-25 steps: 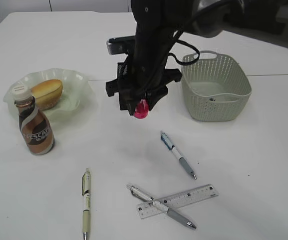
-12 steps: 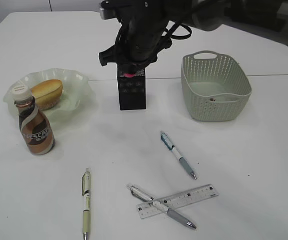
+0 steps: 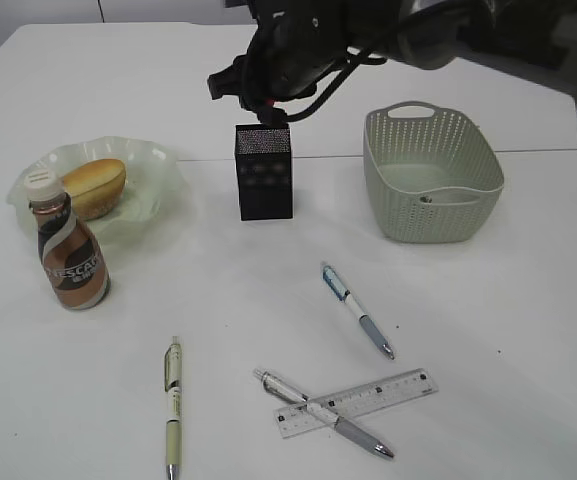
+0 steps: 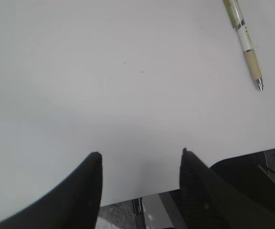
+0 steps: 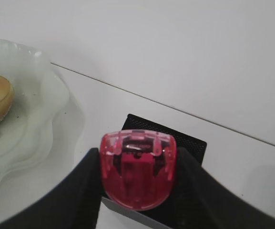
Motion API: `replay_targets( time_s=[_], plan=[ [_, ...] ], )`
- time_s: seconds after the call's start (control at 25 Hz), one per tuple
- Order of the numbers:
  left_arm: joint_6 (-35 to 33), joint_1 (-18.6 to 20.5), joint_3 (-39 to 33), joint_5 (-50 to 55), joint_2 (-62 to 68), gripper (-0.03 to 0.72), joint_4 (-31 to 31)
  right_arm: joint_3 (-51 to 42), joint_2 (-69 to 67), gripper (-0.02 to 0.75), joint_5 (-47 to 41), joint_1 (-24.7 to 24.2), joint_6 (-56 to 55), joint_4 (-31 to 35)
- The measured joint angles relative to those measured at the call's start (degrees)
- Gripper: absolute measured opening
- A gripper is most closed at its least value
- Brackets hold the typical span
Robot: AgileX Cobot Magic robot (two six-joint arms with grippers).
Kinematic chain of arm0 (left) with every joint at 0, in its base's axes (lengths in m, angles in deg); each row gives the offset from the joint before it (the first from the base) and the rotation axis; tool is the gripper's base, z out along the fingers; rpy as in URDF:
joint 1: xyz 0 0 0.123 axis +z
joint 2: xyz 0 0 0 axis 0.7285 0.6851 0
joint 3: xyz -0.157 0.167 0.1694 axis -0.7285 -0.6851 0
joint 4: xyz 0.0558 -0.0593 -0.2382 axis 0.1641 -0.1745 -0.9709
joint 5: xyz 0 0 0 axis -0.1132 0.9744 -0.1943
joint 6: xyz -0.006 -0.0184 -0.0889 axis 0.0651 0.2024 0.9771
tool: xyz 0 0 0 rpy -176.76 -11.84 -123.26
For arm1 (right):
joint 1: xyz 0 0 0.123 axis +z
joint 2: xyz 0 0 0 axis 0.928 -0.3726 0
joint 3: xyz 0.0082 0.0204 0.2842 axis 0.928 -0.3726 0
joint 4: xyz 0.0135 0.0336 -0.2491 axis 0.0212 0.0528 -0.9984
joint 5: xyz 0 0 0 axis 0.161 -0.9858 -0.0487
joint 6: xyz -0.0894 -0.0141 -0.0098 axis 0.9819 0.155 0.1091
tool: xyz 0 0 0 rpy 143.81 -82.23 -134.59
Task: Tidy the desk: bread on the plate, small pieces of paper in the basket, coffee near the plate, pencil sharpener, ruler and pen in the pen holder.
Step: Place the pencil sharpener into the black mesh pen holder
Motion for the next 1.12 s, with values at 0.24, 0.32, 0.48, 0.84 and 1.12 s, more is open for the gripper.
replay_targets(
  time_s=[0.24,0.32,0.48,0.84,1.12],
  plan=[
    [0.0,0.0,0.0,0.0,0.0,0.388,0.58,0.14,-2.84,0.318,3.9,-0.55,-0.09,-0.04],
    [0.0,0.0,0.0,0.0,0.0,0.388,0.96,0.14,-3.42,0.318,5.29,-1.08,-0.13,-0.13],
    [0.0,0.0,0.0,0.0,0.0,0.388,1.6,0.14,-4.47,0.318,6.92,-1.73,-0.22,-0.13],
    [0.0,0.0,0.0,0.0,0.0,0.388,1.84,0.14,-5.45,0.319,9.55,-2.08,-0.39,1.99],
    [0.0,0.0,0.0,0.0,0.0,0.388,1.91,0.14,-5.45,0.337,9.68,-2.79,-0.48,2.39]
  ],
)
